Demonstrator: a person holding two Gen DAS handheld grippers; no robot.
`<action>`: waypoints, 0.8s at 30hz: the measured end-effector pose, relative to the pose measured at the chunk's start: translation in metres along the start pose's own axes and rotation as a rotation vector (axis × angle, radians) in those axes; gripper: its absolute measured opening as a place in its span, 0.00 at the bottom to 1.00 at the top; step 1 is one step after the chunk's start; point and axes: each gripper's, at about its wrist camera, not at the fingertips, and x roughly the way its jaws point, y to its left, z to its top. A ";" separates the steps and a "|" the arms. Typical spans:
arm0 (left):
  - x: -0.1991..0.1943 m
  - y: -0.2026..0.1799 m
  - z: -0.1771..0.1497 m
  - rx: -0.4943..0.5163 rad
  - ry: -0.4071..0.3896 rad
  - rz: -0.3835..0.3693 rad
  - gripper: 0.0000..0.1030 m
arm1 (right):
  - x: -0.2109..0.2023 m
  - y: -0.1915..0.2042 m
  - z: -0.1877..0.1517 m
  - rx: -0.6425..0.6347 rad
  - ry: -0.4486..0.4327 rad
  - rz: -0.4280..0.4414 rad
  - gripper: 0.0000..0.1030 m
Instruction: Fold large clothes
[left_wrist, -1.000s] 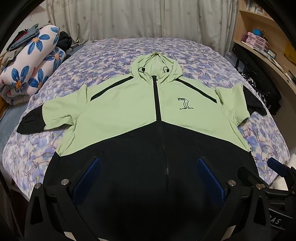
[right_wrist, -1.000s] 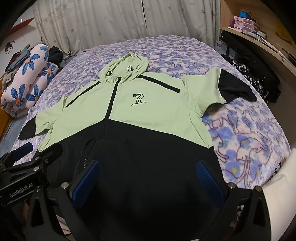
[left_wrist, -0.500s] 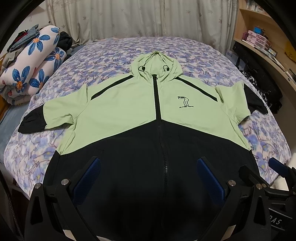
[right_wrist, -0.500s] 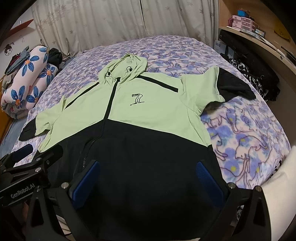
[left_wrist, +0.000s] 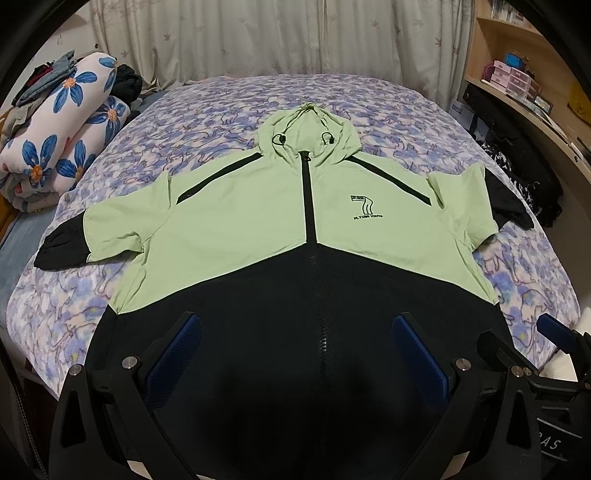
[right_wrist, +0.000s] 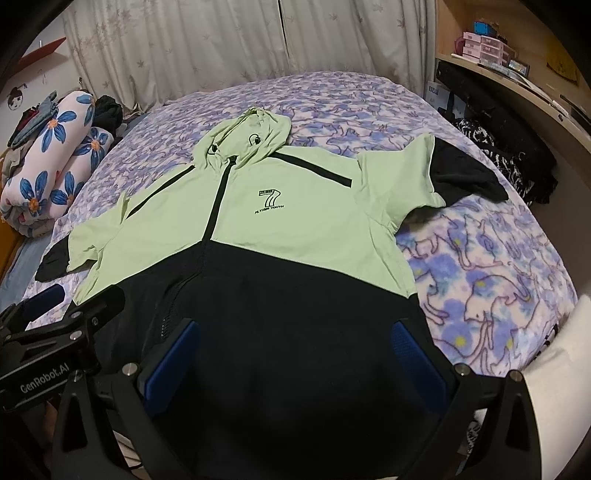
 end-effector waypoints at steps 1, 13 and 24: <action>0.000 -0.001 0.002 -0.001 0.001 -0.003 0.99 | 0.000 -0.001 0.002 -0.001 0.000 -0.006 1.00; -0.003 -0.012 0.039 -0.020 -0.027 0.014 0.99 | -0.027 -0.016 0.043 -0.081 -0.074 -0.115 1.00; -0.009 -0.050 0.108 0.050 -0.136 -0.005 0.99 | -0.050 -0.053 0.106 -0.108 -0.172 -0.216 1.00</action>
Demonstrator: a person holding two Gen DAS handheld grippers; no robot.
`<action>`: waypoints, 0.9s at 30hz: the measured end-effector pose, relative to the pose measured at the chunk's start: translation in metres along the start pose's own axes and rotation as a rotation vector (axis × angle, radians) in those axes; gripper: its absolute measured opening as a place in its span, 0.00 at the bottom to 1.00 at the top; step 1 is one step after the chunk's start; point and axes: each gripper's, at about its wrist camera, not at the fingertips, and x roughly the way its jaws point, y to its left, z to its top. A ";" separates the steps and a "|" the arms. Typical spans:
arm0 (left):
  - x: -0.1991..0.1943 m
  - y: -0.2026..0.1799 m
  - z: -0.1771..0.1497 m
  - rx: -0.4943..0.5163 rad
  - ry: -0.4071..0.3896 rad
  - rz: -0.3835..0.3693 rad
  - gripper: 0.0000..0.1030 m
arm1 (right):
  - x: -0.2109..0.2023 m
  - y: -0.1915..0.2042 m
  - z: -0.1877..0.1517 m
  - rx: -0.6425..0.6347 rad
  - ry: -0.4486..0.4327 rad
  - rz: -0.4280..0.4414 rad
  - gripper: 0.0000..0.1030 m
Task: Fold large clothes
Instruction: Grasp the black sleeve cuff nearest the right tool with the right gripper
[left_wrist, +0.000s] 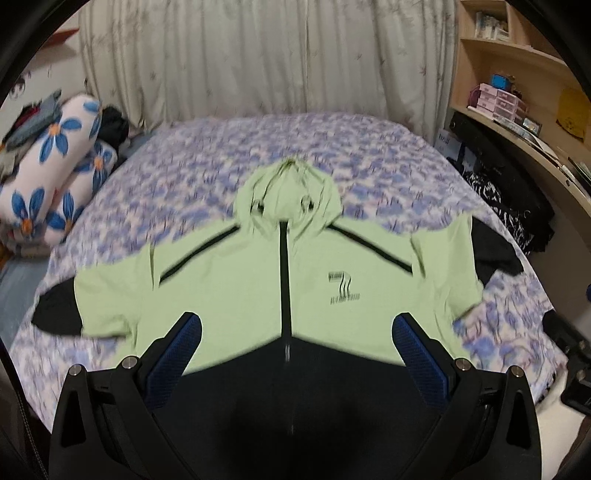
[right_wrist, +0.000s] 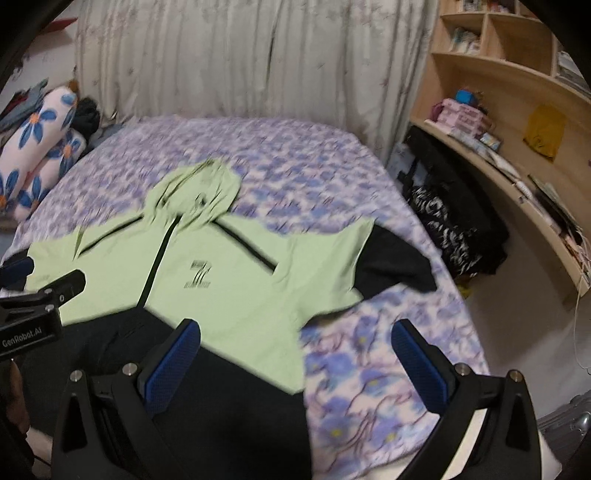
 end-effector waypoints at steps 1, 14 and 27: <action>0.000 -0.005 0.007 0.006 -0.020 -0.001 0.99 | 0.000 -0.003 0.003 0.003 -0.010 -0.005 1.00; 0.035 -0.051 0.069 0.070 -0.230 0.040 0.99 | 0.068 -0.075 0.057 0.138 -0.025 -0.089 1.00; 0.189 -0.105 0.056 0.037 0.019 -0.133 0.99 | 0.257 -0.201 -0.003 0.548 0.289 -0.047 0.93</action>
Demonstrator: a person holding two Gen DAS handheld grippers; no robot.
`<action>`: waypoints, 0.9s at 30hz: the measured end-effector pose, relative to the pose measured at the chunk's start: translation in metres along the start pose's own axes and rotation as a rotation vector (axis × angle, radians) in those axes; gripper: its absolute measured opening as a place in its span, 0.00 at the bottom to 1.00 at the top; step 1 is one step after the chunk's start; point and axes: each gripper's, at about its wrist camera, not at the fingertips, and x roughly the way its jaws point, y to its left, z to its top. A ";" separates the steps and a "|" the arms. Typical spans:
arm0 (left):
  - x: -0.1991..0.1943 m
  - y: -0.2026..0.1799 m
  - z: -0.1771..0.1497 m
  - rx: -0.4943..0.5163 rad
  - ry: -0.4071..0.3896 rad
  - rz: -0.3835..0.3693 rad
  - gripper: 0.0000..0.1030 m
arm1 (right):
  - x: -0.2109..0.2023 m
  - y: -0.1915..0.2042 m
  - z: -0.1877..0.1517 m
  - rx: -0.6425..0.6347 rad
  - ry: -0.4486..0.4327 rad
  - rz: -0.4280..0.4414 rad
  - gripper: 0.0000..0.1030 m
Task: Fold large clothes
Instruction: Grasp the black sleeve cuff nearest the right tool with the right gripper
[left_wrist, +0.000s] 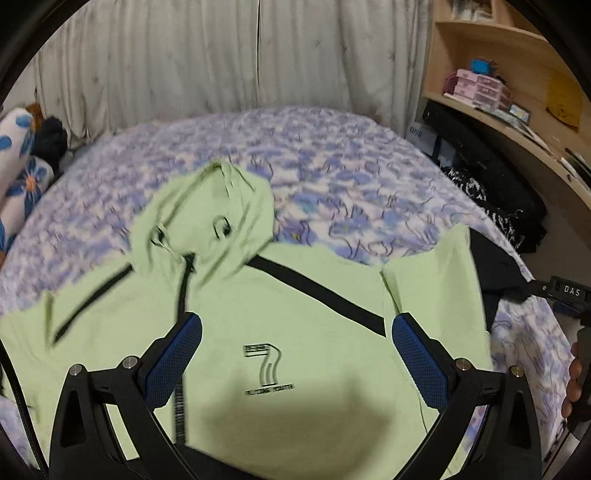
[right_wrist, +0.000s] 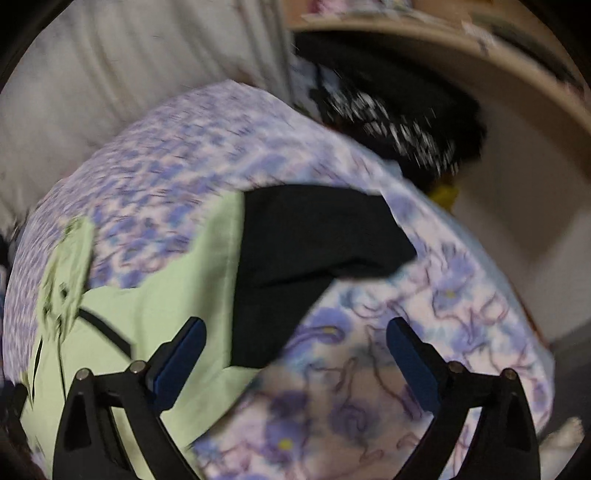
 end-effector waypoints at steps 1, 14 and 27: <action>0.009 -0.002 -0.002 -0.004 0.001 0.008 0.99 | 0.006 -0.006 0.002 0.022 0.009 0.008 0.90; 0.080 0.004 -0.013 -0.090 0.147 0.067 0.87 | 0.091 -0.088 0.030 0.459 0.063 0.169 0.83; 0.064 0.011 -0.015 -0.055 0.099 0.075 0.84 | 0.012 -0.041 0.050 0.237 -0.245 0.205 0.08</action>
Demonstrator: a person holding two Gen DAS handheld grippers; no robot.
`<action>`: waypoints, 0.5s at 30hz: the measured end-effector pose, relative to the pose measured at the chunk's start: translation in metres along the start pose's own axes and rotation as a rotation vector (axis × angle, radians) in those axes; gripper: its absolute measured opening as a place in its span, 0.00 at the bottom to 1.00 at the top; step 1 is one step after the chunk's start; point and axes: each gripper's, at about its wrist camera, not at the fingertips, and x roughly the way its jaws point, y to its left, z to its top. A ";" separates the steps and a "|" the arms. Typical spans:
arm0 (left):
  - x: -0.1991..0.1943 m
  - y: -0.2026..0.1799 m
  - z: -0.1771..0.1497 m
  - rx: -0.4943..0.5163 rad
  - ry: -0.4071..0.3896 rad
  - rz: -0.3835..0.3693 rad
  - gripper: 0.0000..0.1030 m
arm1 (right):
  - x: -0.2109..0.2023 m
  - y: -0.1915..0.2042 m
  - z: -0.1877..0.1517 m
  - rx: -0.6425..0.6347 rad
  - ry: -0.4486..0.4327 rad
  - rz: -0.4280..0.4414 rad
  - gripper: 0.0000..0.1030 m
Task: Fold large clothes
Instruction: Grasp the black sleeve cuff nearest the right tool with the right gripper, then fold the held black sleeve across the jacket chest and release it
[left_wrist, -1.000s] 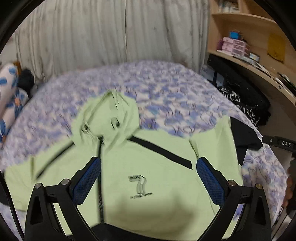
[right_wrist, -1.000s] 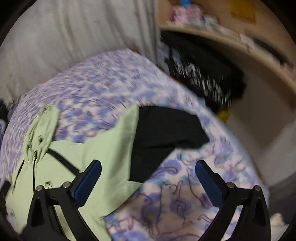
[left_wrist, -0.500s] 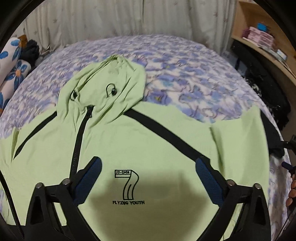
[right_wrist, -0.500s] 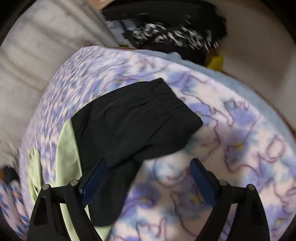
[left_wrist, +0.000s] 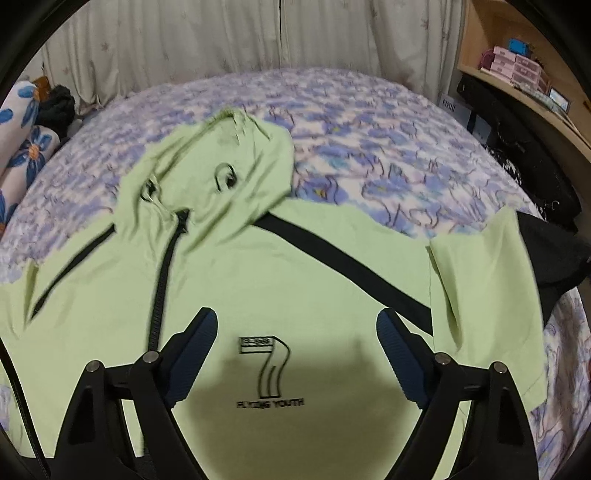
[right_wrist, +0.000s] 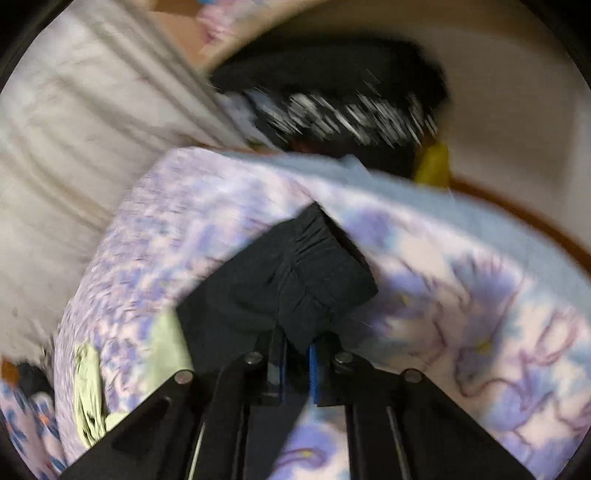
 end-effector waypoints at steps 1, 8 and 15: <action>-0.009 0.003 0.000 -0.001 -0.021 -0.001 0.84 | -0.013 0.018 0.002 -0.045 -0.017 0.043 0.07; -0.059 0.038 -0.005 -0.060 -0.090 -0.045 0.84 | -0.106 0.157 -0.059 -0.396 0.024 0.349 0.08; -0.083 0.098 -0.029 -0.146 -0.062 -0.095 0.85 | -0.102 0.223 -0.195 -0.707 0.218 0.305 0.56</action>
